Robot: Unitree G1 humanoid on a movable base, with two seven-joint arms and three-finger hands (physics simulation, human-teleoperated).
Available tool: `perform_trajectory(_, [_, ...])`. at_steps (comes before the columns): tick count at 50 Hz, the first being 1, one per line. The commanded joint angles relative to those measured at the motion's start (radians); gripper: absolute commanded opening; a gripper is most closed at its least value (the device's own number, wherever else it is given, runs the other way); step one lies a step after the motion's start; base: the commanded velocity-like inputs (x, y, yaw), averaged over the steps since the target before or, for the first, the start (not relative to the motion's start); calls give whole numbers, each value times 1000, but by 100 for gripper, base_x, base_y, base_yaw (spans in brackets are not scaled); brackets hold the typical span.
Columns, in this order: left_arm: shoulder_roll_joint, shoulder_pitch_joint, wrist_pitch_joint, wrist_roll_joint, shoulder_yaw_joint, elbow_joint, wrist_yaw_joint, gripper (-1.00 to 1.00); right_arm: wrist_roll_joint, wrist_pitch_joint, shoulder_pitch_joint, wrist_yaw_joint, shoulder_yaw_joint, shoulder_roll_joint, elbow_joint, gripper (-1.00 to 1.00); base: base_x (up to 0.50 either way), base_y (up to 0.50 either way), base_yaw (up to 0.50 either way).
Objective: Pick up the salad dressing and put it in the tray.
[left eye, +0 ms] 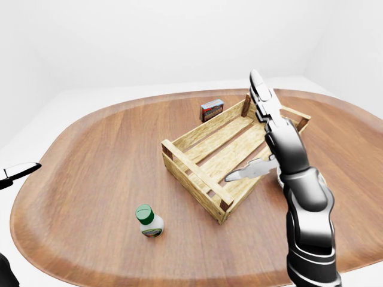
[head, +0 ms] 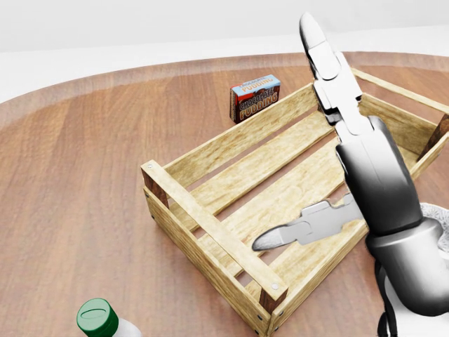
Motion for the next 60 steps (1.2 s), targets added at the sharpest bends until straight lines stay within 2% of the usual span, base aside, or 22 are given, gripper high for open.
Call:
perform_trajectory(1, [0,2,0,1,0,9,-3,100,-194,0,-87,104,169,68,126,100,0,0,0])
perform_trajectory(9, [-1,3,0,2,-1,11,-5,100,-210,0,-69,112,185,98,142,100,0,0,0])
perform_trajectory(17, [-3,3,0,4,-4,7,-5,100,-218,0,-122,97,273,169,377,100,0,0,0])
perform_trajectory(26, [-3,3,0,2,-3,16,-6,100,-273,0,-134,127,332,249,526,100,0,0,0])
perform_trajectory(60, [-6,1,0,12,-21,50,-9,100,-279,0,-52,183,397,303,739,100,0,0,0])
